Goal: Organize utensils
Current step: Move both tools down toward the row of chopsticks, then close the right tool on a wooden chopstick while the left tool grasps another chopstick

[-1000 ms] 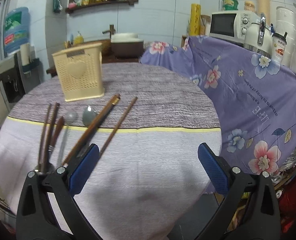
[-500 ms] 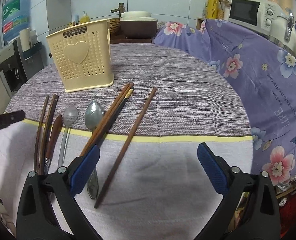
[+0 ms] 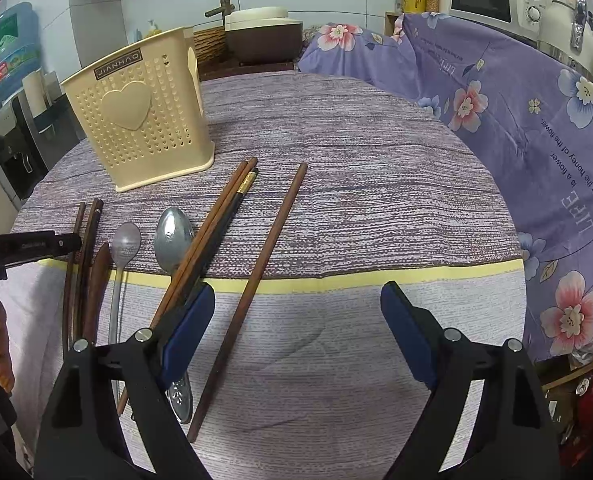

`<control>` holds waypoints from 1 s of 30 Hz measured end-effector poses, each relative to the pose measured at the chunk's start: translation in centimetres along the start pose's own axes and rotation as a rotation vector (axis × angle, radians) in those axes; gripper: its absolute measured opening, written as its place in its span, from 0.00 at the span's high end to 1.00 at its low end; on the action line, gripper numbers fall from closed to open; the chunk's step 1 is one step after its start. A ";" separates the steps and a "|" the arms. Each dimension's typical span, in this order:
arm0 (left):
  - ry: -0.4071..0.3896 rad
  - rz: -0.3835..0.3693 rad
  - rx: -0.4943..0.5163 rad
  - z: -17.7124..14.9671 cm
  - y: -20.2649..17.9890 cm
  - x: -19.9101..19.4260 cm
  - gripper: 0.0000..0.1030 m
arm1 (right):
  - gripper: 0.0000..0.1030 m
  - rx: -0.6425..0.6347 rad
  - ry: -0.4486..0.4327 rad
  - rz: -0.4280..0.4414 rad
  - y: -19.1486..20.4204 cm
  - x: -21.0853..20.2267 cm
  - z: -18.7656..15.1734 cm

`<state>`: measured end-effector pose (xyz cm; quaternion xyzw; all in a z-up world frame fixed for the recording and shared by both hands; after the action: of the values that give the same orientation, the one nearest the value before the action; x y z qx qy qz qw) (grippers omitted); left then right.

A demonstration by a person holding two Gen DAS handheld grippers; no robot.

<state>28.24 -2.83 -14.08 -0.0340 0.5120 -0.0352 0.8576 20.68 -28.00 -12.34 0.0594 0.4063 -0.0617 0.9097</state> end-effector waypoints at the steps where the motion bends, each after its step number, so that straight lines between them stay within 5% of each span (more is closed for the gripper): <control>1: -0.001 0.009 0.008 0.1 0.0 0.0 0.80 | 0.18 0.000 0.001 0.001 0.0 0.1 0.0; 6: 0.006 0.012 0.007 1.1 0.6 0.4 0.84 | 0.21 0.019 0.032 0.031 0.2 1.1 0.8; 16: -0.018 0.025 0.021 0.2 -0.3 0.3 0.85 | 0.55 0.074 0.165 0.005 0.7 7.0 3.6; 27: -0.012 0.046 0.054 1.7 -0.9 1.3 0.88 | 0.91 0.009 0.143 -0.103 2.7 9.4 6.7; 30: -0.016 0.045 0.057 2.0 -0.8 1.5 0.88 | 0.91 0.011 0.138 -0.106 2.9 9.7 7.0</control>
<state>30.74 -3.72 -14.40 0.0018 0.5044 -0.0303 0.8629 32.73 -26.92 -14.79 0.0470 0.4703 -0.1076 0.8747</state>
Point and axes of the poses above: each gripper's, at about its wrist camera, not at the fingertips, and x roughly the way its jaws point, y to its left, z to its top, the point moved 9 cm from there along x, roughly the way its jaws point, and after that the axes turned 1 degree about y, right-handed, at the moved point
